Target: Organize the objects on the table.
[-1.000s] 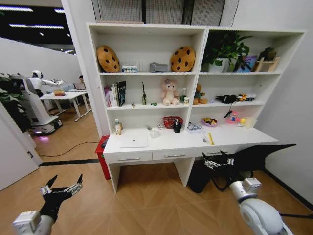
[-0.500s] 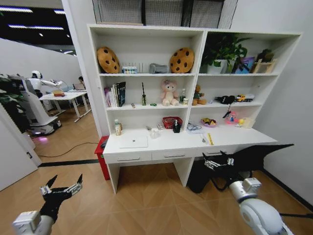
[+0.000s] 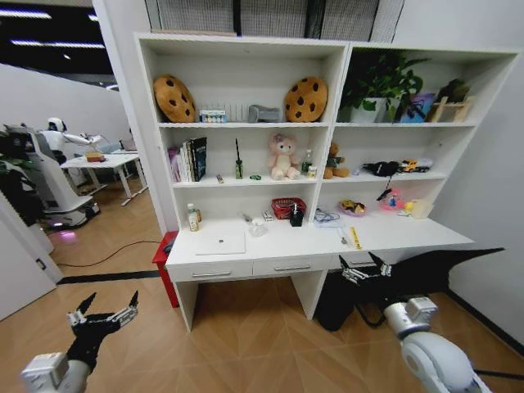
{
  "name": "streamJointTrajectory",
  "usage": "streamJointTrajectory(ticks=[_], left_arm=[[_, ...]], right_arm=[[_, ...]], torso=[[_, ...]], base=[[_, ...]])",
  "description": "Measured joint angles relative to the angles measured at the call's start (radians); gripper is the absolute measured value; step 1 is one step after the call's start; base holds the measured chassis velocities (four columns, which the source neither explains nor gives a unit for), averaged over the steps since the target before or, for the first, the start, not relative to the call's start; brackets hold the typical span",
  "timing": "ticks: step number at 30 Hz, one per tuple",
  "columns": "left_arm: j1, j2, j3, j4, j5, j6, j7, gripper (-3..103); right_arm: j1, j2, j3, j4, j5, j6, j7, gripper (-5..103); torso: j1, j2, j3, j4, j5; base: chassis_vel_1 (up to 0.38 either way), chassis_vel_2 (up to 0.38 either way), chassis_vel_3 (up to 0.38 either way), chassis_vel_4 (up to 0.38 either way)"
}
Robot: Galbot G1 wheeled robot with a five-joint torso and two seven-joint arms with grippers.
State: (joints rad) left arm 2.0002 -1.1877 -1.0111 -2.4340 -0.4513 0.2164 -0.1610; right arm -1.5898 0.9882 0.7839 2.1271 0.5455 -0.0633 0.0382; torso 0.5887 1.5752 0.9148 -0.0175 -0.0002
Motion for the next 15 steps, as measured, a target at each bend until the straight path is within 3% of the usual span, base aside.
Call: streamJointTrajectory(ticks=[15], left_arm=[[0.0, 0.0, 0.0, 0.0, 0.0, 0.0, 0.0, 100]], right_arm=[[0.0, 0.0, 0.0, 0.0, 0.0, 0.0, 0.0, 100]], torso=[[0.001, -0.001, 0.0, 0.0001, -0.0002]], base=[[-0.006, 0.075, 0.005, -0.092]])
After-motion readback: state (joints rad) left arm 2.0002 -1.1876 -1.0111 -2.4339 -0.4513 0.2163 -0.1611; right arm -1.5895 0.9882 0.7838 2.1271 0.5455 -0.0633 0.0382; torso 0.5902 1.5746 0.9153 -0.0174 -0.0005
